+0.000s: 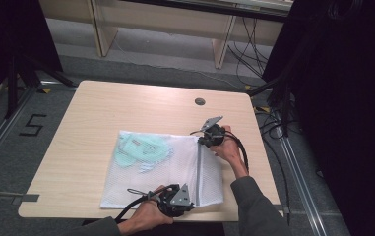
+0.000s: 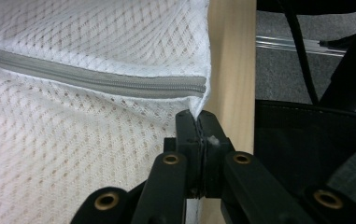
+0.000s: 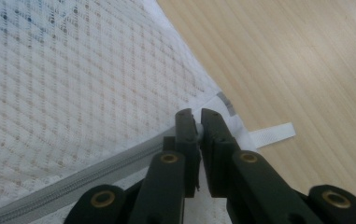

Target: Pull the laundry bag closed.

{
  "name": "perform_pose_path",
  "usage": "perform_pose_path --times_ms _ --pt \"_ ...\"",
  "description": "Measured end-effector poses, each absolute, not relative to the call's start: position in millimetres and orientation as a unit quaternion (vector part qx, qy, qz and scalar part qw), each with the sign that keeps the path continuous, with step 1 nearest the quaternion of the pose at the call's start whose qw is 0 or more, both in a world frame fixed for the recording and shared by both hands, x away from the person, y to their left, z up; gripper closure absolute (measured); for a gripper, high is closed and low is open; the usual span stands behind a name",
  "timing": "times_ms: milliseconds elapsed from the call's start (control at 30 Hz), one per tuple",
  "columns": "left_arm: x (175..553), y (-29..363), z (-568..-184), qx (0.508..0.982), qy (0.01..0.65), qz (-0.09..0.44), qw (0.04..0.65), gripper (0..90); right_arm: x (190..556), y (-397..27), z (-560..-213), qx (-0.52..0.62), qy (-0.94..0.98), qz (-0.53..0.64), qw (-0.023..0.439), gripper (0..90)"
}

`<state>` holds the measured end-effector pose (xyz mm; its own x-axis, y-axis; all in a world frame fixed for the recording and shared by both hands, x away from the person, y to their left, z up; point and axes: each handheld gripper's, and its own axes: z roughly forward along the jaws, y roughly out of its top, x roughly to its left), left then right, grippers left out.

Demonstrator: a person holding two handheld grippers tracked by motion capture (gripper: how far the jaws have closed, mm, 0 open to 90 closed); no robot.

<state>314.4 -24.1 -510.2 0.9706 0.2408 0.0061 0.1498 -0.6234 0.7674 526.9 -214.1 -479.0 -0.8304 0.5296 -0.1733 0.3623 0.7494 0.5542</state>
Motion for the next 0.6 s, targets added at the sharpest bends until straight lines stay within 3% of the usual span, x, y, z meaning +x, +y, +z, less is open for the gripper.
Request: perform_pose_path --times_ms 600 --pt "320.2 -25.5 -507.0 0.903 0.106 0.063 0.412 88.0 527.7 -213.2 -479.3 0.245 0.916 0.262 0.18 86.6"
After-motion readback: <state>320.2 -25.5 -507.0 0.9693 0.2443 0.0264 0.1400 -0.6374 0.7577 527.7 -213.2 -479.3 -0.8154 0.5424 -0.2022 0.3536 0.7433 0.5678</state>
